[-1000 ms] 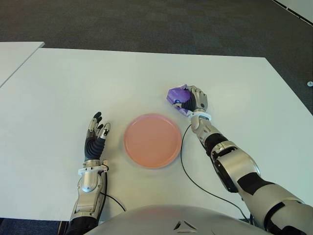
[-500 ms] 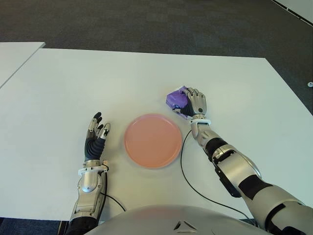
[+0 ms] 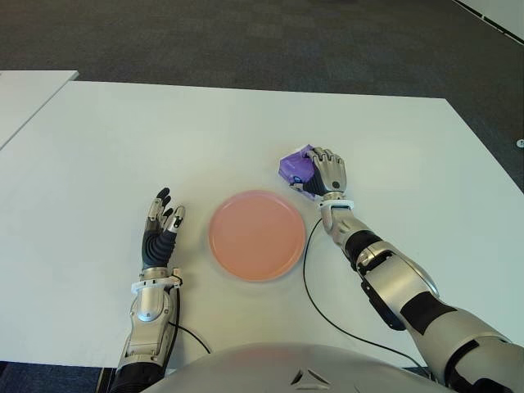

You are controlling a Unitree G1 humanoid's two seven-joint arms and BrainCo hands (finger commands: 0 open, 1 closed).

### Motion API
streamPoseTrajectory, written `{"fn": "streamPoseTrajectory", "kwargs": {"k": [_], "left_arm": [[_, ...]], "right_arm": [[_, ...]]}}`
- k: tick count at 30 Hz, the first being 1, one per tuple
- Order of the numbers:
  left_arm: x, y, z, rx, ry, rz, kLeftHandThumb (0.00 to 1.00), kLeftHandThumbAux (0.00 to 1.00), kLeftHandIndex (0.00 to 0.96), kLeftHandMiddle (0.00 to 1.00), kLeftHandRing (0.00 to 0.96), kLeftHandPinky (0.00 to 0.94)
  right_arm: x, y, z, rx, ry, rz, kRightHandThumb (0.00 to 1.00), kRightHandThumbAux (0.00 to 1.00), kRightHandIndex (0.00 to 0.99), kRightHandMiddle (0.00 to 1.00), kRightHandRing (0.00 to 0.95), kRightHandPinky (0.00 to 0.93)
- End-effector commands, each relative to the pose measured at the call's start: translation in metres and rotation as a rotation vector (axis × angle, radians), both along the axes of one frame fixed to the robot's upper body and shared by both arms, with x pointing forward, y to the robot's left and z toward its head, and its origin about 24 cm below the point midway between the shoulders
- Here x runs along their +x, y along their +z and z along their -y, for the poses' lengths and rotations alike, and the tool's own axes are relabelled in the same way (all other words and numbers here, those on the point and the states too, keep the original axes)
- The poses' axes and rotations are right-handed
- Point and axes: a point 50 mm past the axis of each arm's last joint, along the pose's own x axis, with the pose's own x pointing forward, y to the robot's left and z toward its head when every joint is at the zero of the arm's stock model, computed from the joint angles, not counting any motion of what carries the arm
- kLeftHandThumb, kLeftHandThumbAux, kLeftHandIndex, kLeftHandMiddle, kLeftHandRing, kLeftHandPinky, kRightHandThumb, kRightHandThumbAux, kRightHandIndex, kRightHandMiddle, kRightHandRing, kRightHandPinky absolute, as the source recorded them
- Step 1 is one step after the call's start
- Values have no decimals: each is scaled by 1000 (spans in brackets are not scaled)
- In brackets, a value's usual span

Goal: Put the tissue paper into the plate.

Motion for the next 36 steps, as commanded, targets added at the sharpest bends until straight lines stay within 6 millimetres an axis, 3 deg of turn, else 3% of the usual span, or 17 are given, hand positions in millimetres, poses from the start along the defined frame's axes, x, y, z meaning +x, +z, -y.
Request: {"fn": "streamPoseTrajectory", "kwargs": {"k": [1,13,18,26,33,35,36], "left_arm": [[-26,-37,3,-46,12,-226,0,395,0,0,0,0],[-28,-36,4,-43,6,-227,0,391,0,0,0,0],[-29,-36,4,-42,5,-231,0,387,0,0,0,0],[-28,-36,3,-45,11,-235,0,387,0,0,0,0],[-28,-36,3,-40,10,-231,0,394,0,0,0,0],[-28,-36,3,-39,9,-230,0,395,0,0,0,0],[-28,-37,3,-39,9,-229,0,396,0,0,0,0]], "right_arm": [[-52,-67,28,-94,-94,-358,848,680,406,569,836,838],[-51,-63,26,-8,-118,-299,848,681,404,576,829,833],[-24,-32,31,51,-132,-141,848,682,401,573,817,816],[4,12,28,152,-141,88,846,683,392,561,797,802],[14,48,17,216,-96,282,846,682,394,552,800,820],[14,62,11,248,-73,338,846,682,395,548,803,823],[12,78,4,282,-44,403,846,682,395,547,803,824]]}}
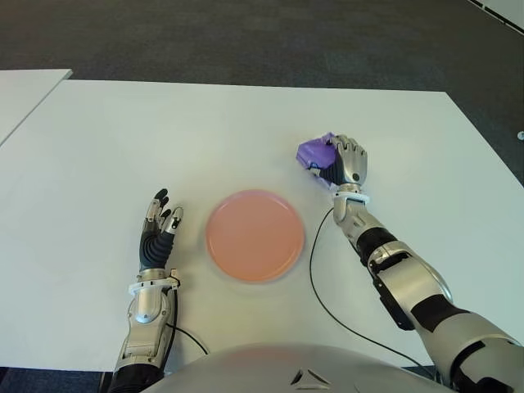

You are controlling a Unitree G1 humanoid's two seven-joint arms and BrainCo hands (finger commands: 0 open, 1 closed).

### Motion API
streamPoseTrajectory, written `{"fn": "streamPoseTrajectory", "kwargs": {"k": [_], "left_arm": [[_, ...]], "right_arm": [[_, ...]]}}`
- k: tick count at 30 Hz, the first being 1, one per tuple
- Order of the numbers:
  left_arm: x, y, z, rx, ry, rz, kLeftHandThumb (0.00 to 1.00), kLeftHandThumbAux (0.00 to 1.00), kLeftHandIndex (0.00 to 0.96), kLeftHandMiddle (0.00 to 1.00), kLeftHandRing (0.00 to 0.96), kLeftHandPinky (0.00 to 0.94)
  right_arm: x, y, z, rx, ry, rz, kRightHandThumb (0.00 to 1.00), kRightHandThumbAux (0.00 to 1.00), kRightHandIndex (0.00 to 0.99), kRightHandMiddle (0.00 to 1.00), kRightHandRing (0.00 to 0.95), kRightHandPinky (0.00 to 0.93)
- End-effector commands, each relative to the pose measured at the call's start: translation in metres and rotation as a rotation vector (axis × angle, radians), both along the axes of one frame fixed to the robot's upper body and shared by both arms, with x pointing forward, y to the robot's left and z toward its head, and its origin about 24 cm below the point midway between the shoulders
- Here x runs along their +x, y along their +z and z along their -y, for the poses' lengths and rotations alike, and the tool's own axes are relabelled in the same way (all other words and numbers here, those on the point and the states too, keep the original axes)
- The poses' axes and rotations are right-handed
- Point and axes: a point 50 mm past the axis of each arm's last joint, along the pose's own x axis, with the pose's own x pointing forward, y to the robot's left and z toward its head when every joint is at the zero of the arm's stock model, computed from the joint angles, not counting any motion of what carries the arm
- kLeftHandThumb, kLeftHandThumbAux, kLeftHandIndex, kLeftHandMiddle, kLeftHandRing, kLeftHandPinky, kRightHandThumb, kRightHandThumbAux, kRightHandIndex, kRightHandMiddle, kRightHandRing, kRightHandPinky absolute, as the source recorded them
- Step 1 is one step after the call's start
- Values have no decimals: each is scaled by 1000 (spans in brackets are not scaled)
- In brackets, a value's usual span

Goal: Put the tissue paper into the plate.

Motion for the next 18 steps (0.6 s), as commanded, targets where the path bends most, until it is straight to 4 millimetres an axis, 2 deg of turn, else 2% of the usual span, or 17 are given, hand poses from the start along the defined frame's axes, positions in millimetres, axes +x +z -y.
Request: {"fn": "streamPoseTrajectory", "kwargs": {"k": [1,3,7,18], "left_arm": [[-26,-36,3,-42,16,-223,0,397,0,0,0,0],[-25,-37,3,-42,15,-224,0,399,0,0,0,0],[-25,-38,3,-44,13,-224,0,403,0,0,0,0],[-24,-38,3,-41,12,-223,0,401,0,0,0,0]], "right_arm": [[-5,44,-22,89,66,196,846,681,396,543,812,830],[-11,62,-28,112,90,262,845,681,396,540,820,837],[-18,82,-33,136,135,320,845,681,396,538,835,850],[-20,117,-39,198,278,367,846,682,393,535,846,855]]}}
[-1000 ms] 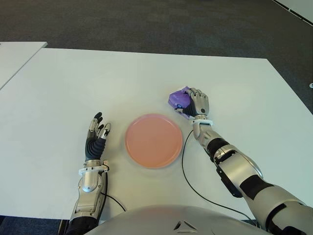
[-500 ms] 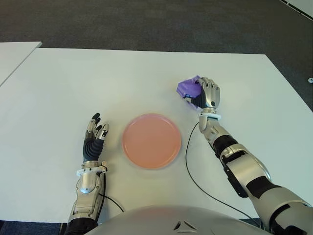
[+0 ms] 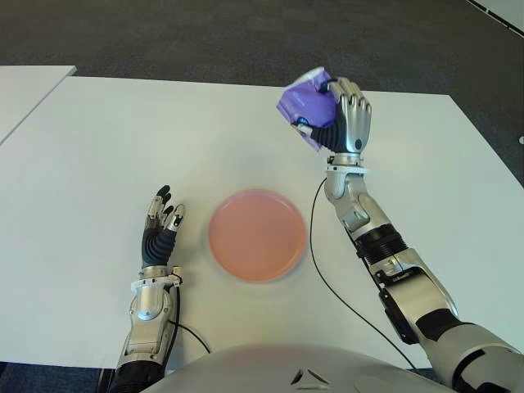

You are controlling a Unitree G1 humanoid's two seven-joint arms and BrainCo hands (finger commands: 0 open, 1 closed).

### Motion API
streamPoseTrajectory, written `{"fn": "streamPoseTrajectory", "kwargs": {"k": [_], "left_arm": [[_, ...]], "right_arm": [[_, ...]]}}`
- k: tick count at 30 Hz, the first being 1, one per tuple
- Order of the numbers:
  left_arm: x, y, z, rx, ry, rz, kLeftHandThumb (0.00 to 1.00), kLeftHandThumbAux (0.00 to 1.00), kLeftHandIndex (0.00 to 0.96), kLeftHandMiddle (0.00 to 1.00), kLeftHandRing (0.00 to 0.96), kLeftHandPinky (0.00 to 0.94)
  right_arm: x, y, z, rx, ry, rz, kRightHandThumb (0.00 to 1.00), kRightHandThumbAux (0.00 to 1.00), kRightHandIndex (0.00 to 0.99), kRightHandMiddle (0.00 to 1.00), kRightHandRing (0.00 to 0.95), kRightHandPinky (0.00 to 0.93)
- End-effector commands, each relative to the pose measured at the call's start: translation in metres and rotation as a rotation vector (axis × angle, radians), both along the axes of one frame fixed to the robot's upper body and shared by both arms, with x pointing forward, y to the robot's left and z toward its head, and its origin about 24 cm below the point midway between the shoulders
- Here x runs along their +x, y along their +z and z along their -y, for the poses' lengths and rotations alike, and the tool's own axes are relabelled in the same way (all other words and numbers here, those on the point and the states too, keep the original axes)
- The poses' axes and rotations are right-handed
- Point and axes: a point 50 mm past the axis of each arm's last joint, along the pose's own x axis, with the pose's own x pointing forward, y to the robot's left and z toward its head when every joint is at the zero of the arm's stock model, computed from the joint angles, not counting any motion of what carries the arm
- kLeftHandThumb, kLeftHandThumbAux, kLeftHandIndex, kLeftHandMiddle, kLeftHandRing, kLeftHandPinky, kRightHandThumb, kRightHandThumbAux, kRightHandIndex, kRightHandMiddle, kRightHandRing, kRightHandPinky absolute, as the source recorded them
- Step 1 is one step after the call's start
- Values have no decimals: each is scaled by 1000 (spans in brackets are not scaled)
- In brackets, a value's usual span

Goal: Put the tissue paper into the plate.

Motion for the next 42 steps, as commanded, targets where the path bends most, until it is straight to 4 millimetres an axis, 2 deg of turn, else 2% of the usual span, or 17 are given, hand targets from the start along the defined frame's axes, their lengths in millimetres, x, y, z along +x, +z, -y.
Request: {"fn": "streamPoseTrajectory", "kwargs": {"k": [1,4,10,18,24,33,40,42], "left_arm": [[-27,-39,2,-37,18,-242,0,399,0,0,0,0],[-27,-39,2,-30,13,-238,0,394,0,0,0,0],[-27,-39,2,-36,8,-235,0,394,0,0,0,0],[-26,-39,3,-37,11,-225,0,396,0,0,0,0],[-26,-40,3,-33,12,-220,0,400,0,0,0,0],[-26,-39,3,-35,11,-213,0,399,0,0,0,0],[-26,-38,4,-34,8,-213,0,395,0,0,0,0],[-26,-38,4,-37,5,-214,0,396,0,0,0,0]], "right_arm": [[-5,14,4,17,56,11,846,682,393,534,845,851],[-14,29,2,28,126,17,845,682,396,535,842,844],[-24,36,-2,15,194,19,844,682,398,539,844,846],[-41,25,-15,7,330,-12,847,679,406,548,840,844],[-62,13,-24,-80,424,-79,848,678,412,550,836,836],[-91,-1,-24,-219,647,-306,848,678,415,544,812,809],[-95,-13,-22,-292,747,-439,847,681,403,535,806,815],[-91,-26,-22,-306,760,-494,847,681,402,534,804,814]]}}
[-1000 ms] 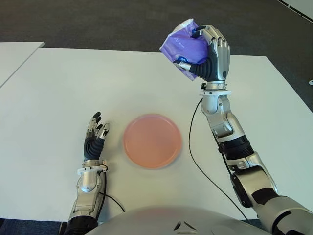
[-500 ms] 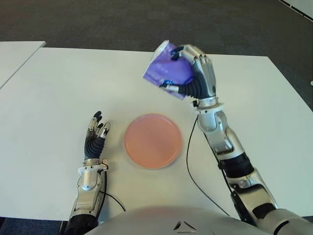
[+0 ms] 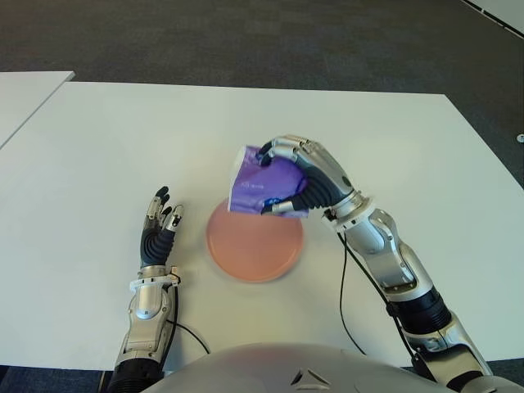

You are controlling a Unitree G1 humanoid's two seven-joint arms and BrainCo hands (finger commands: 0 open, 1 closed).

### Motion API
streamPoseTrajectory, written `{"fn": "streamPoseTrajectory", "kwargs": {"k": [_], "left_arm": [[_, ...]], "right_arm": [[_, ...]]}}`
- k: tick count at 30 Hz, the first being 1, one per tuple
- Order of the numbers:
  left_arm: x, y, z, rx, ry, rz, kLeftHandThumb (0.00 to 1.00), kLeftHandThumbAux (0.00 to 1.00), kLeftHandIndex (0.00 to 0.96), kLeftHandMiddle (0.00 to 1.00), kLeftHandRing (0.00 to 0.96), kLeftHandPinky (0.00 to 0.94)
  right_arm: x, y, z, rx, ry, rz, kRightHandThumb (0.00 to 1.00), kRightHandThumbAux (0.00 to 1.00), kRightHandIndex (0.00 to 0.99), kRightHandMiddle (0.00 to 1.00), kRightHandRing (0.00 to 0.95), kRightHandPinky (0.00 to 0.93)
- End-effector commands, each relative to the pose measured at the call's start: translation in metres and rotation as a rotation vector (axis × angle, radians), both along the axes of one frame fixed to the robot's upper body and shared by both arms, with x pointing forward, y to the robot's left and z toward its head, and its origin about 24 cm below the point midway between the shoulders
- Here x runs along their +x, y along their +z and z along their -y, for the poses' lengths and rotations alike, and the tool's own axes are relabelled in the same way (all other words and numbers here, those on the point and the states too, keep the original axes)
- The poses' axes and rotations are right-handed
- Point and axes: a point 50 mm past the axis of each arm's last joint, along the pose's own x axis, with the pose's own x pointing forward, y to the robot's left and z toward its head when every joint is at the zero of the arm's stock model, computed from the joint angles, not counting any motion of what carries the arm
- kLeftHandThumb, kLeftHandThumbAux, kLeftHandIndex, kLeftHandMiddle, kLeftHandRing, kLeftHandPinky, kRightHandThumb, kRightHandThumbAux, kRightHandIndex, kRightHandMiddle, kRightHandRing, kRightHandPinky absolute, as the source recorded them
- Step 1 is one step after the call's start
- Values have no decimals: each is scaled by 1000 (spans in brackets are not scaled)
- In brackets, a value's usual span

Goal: Put the tissue paper into the plate.

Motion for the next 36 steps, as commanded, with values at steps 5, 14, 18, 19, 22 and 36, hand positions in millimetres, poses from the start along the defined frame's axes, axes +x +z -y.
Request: {"fn": "streamPoseTrajectory", "kwargs": {"k": [5,14,18,19,22,36], "left_arm": [[-28,-35,5,-35,5,-209,0,402,0,0,0,0],[-28,-35,3,-31,6,-214,0,405,0,0,0,0],[-29,-35,3,-31,6,-214,0,401,0,0,0,0],[-29,-35,2,-31,6,-213,0,400,0,0,0,0],[-29,-34,2,-32,7,-214,0,397,0,0,0,0],[-28,-33,2,-35,9,-213,0,402,0,0,0,0]], "right_arm": [[2,-21,-4,-63,45,-103,848,682,398,535,805,822],[4,-47,-13,-79,17,-199,849,682,394,537,834,848],[3,-53,-13,-109,14,-222,849,682,394,537,838,849],[2,-55,-14,-119,12,-229,849,682,394,538,836,846],[1,-61,-14,-138,8,-245,849,681,395,538,834,842],[9,-81,-18,-160,-23,-248,849,679,401,545,828,837]]}}
